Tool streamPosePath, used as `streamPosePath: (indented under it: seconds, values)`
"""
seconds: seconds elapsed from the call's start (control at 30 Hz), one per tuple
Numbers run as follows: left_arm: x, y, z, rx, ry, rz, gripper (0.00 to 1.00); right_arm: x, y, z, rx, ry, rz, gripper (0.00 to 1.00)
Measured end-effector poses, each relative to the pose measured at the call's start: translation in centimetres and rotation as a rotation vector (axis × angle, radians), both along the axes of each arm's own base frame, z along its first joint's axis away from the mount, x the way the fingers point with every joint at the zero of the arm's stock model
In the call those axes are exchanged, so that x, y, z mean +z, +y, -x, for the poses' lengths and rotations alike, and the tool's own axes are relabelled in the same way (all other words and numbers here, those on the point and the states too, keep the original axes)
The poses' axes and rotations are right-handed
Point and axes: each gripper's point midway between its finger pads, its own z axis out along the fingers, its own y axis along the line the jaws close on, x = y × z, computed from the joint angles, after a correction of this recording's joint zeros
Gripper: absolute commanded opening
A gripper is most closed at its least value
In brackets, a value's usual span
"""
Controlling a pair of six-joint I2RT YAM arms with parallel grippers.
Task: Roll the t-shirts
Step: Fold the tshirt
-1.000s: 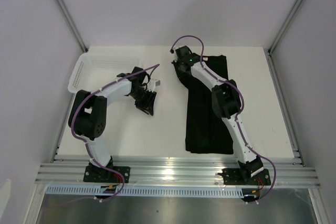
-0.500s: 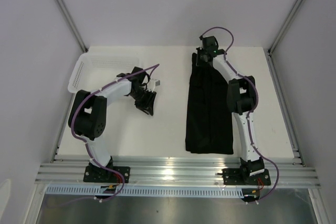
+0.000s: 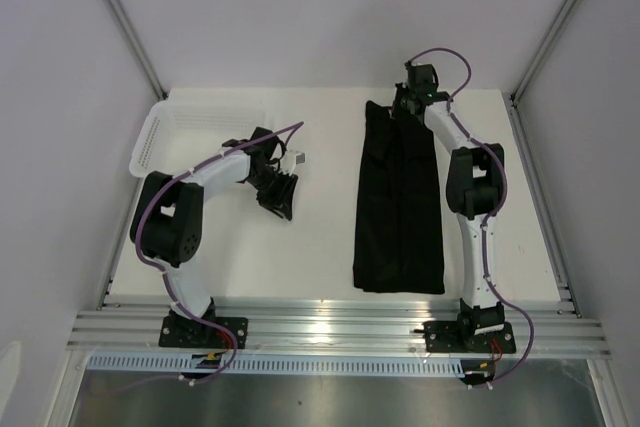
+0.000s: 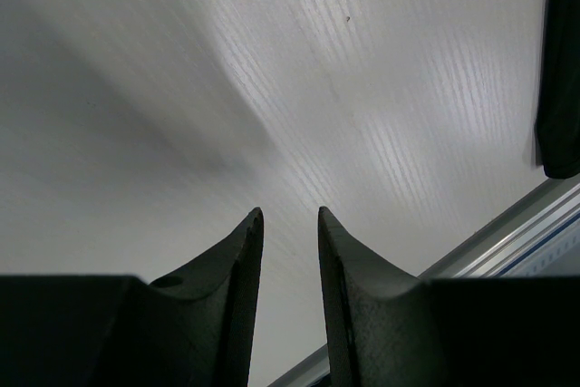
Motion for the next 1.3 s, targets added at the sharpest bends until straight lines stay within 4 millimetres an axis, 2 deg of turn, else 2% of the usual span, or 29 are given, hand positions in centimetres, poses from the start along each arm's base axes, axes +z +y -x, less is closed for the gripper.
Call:
streamPosePath:
  seconds: [0.13, 0.23, 0.33, 0.47, 0.63, 0.73, 0.9, 1.0, 1.13, 1.3]
  values:
    - [0.0, 0.0, 0.0, 0.001, 0.0, 0.0, 0.34, -0.2, -1.3, -0.2, -0.02, 0.005, -0.002, 0.0]
    - [0.0, 0.0, 0.0, 0.002, 0.0, 0.0, 0.34, -0.2, -1.4, -0.2, -0.017, 0.005, -0.008, 0.0]
    - [0.0, 0.0, 0.0, 0.002, 0.0, 0.0, 0.34, -0.2, 0.0, -0.2, 0.015, 0.003, -0.022, 0.0]
    - [0.0, 0.1, 0.0, 0.002, 0.0, 0.0, 0.34, -0.2, 3.2, -0.6, 0.073, -0.013, -0.039, 0.0]
    - [0.0, 0.1, 0.0, 0.001, 0.0, 0.0, 0.34, -1.6, 6.2, -0.2, 0.119, 0.002, -0.052, 0.0]
    - [0.0, 0.1, 0.0, -0.002, -0.002, -0.001, 0.34, -2.6, 6.5, 0.0, 0.118, 0.021, -0.055, 0.0]
    - [0.0, 0.1, -0.1, -0.004, -0.003, -0.001, 0.34, -3.3, 5.6, -0.3, 0.087, 0.031, -0.045, 0.0]
    - [0.0, 0.1, -0.1, -0.004, -0.003, -0.001, 0.35, -3.5, 4.8, -0.5, 0.057, 0.031, -0.031, 0.1]
    - [0.0, 0.1, 0.0, -0.004, -0.003, -0.001, 0.35, -3.7, 3.6, -0.8, 0.01, 0.034, -0.006, 0.32]
    - [0.0, 0.1, 0.0, -0.004, -0.003, -0.001, 0.35, -3.8, 2.9, -0.9, 0.002, 0.033, 0.012, 0.4]
